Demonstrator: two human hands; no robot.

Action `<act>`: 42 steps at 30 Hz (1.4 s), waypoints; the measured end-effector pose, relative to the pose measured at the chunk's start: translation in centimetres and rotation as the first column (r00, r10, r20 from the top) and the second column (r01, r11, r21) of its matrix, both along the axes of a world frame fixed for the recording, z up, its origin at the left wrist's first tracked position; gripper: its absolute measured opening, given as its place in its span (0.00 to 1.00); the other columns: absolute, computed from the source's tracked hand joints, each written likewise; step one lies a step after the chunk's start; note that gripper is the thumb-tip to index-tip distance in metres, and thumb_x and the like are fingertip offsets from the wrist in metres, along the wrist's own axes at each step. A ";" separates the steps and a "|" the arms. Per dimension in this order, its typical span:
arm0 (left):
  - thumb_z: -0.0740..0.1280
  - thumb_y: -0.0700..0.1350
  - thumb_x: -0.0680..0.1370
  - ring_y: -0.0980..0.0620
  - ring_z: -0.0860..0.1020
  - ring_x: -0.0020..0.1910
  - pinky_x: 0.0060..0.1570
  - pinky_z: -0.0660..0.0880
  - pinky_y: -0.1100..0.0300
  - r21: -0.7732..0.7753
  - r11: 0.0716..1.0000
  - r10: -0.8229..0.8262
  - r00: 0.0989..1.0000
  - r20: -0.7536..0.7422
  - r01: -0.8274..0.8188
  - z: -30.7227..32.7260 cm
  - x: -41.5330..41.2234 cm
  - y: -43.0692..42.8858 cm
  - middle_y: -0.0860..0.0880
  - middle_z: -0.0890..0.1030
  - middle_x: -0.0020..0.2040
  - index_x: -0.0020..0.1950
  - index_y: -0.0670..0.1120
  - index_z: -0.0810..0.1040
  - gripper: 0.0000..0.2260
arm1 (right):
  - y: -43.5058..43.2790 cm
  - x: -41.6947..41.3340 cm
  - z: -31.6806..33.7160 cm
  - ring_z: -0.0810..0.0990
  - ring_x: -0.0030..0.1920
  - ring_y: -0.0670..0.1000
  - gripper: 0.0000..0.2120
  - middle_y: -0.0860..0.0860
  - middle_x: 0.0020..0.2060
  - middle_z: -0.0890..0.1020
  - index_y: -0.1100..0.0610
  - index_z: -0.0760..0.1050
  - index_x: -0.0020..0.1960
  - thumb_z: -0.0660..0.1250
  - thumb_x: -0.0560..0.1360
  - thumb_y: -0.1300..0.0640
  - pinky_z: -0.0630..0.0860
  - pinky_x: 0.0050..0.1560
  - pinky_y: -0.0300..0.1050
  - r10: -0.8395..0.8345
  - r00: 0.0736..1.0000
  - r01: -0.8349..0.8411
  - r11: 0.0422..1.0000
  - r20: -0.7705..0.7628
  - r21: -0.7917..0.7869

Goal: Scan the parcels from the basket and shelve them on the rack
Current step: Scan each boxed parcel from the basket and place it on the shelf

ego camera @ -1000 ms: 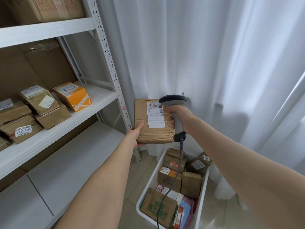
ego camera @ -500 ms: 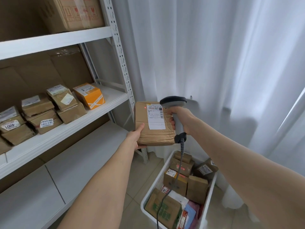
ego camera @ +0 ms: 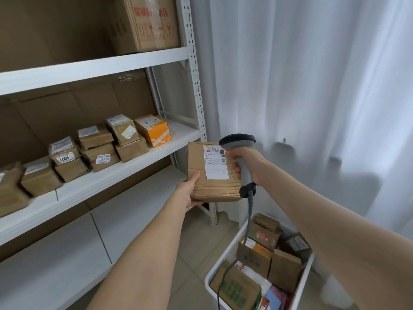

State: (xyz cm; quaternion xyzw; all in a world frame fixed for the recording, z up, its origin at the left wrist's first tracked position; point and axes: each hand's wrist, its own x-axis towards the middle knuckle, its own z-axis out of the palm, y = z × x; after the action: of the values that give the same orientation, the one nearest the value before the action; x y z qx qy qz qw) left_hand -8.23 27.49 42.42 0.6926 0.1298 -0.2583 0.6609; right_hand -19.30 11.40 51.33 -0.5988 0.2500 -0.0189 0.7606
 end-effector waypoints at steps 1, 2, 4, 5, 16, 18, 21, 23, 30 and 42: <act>0.73 0.57 0.71 0.39 0.77 0.56 0.52 0.78 0.40 0.005 1.000 0.000 1.000 0.000 0.000 0.1 0.3 0.7 0.41 0.76 0.57 0.64 0.46 0.68 0.28 | 0.6 0.4 0.1 0.70 0.23 0.47 0.04 0.52 0.25 0.74 0.60 0.72 0.47 0.66 0.75 0.60 0.70 0.23 0.37 0.000 1.000 0.000 1.000 0.003 -0.003; 0.73 0.57 0.71 0.39 0.77 0.55 0.52 0.78 0.41 0.011 1.000 -0.004 1.000 -0.001 0.004 0.1 0.7 1.4 0.41 0.76 0.56 0.63 0.46 0.68 0.28 | 1.2 0.8 0.1 0.70 0.23 0.48 0.04 0.52 0.25 0.74 0.60 0.73 0.46 0.66 0.75 0.60 0.70 0.24 0.37 0.000 1.000 0.000 1.000 0.006 -0.008; 0.72 0.58 0.71 0.41 0.78 0.50 0.49 0.79 0.43 0.019 1.000 -0.017 1.000 -0.003 0.017 0.2 1.6 3.0 0.42 0.77 0.52 0.62 0.47 0.69 0.26 | 2.9 1.8 0.1 0.70 0.24 0.48 0.04 0.53 0.26 0.74 0.60 0.73 0.46 0.65 0.75 0.60 0.70 0.24 0.37 -0.003 1.000 0.004 1.000 0.009 -0.016; 0.72 0.58 0.71 0.42 0.78 0.47 0.46 0.80 0.44 0.021 0.999 -0.024 1.000 -0.003 0.024 0.2 2.2 3.9 0.43 0.77 0.49 0.61 0.47 0.69 0.26 | 3.8 2.5 0.1 0.70 0.25 0.48 0.05 0.53 0.27 0.75 0.61 0.74 0.48 0.66 0.75 0.59 0.70 0.25 0.38 -0.009 1.000 0.009 1.000 0.014 -0.015; 0.72 0.64 0.67 0.43 0.77 0.50 0.51 0.78 0.43 -0.059 0.998 0.001 1.000 0.014 0.000 3.8 10.9 19.0 0.44 0.78 0.49 0.58 0.50 0.71 0.27 | 15.3 13.0 -2.2 0.78 0.34 0.52 0.10 0.55 0.37 0.79 0.60 0.75 0.50 0.73 0.71 0.60 0.81 0.42 0.49 -0.292 0.956 0.294 0.953 0.041 -0.070; 0.71 0.64 0.68 0.44 0.77 0.50 0.48 0.78 0.45 -0.073 0.997 0.011 0.999 0.037 -0.008 4.7 12.4 21.4 0.45 0.79 0.50 0.58 0.50 0.72 0.26 | 17.2 14.6 -2.9 0.79 0.41 0.55 0.16 0.55 0.40 0.79 0.60 0.75 0.55 0.74 0.70 0.59 0.80 0.54 0.56 -0.313 0.949 0.315 0.942 0.033 -0.112; 0.71 0.63 0.68 0.45 0.77 0.48 0.48 0.77 0.47 -0.082 0.996 0.038 0.998 0.059 -0.033 5.6 14.2 24.5 0.45 0.79 0.50 0.56 0.50 0.72 0.24 | 20.3 16.3 -3.0 0.80 0.49 0.59 0.17 0.57 0.46 0.79 0.61 0.72 0.57 0.73 0.72 0.57 0.77 0.60 0.60 -0.287 0.958 0.285 0.952 -0.004 -0.108; 0.71 0.63 0.69 0.45 0.77 0.50 0.49 0.77 0.47 -0.089 0.995 0.060 0.995 0.082 -0.053 6.1 15.1 26.0 0.45 0.79 0.51 0.56 0.50 0.71 0.24 | 22.2 17.2 -2.8 0.81 0.50 0.61 0.13 0.59 0.46 0.79 0.61 0.73 0.53 0.72 0.73 0.57 0.76 0.60 0.59 -0.253 0.967 0.252 0.967 -0.024 -0.040; 0.70 0.61 0.70 0.46 0.78 0.47 0.45 0.79 0.49 -0.142 0.982 0.139 0.983 0.117 -0.122 8.9 16.5 30.3 0.45 0.78 0.49 0.52 0.50 0.73 0.19 | 27.7 20.6 -1.2 0.80 0.48 0.57 0.18 0.57 0.50 0.81 0.59 0.75 0.59 0.75 0.72 0.58 0.80 0.43 0.52 -0.213 0.969 0.196 0.970 0.121 0.142; 0.69 0.63 0.72 0.47 0.77 0.46 0.48 0.75 0.49 -0.042 0.908 0.414 0.875 0.252 -0.417 14.7 17.7 44.2 0.48 0.78 0.49 0.59 0.49 0.71 0.24 | 40.3 28.2 2.0 0.77 0.44 0.55 0.18 0.55 0.46 0.76 0.56 0.69 0.50 0.77 0.69 0.55 0.81 0.38 0.49 0.074 0.990 -0.084 0.993 0.121 0.085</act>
State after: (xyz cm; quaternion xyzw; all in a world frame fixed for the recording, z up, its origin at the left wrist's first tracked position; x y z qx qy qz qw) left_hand 9.46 71.73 57.12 0.6803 0.1911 -0.0184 0.7074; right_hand 8.91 51.74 53.38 -0.5711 0.1812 -0.0127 0.8005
